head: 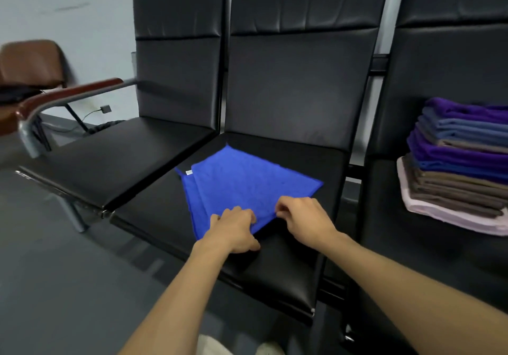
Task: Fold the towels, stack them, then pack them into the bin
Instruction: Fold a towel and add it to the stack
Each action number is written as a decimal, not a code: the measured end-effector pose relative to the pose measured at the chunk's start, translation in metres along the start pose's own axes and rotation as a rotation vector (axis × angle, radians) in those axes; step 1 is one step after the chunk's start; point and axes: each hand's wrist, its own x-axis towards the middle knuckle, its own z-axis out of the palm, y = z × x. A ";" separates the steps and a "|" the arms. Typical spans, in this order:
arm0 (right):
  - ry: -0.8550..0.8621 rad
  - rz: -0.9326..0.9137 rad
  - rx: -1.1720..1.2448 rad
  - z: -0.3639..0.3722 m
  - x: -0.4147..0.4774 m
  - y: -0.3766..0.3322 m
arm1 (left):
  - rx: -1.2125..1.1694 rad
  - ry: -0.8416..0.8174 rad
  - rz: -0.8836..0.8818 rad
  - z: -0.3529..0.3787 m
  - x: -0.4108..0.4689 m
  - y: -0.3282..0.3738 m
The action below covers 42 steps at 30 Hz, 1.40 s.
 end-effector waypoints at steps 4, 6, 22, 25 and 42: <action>0.105 -0.019 0.098 -0.032 -0.011 0.021 | -0.142 0.172 0.072 -0.003 0.003 0.015; 0.111 -0.018 0.144 -0.054 -0.021 0.035 | -0.231 0.232 0.136 -0.007 0.003 0.030; -0.379 0.148 -0.333 -0.250 -0.162 0.153 | -0.781 0.163 0.557 -0.047 -0.026 0.160; -0.251 0.184 -0.439 -0.274 -0.159 0.167 | -0.689 0.248 0.554 -0.070 -0.020 0.170; 0.251 0.059 -0.161 -0.401 -0.162 0.124 | -0.948 0.355 0.632 -0.158 -0.038 0.199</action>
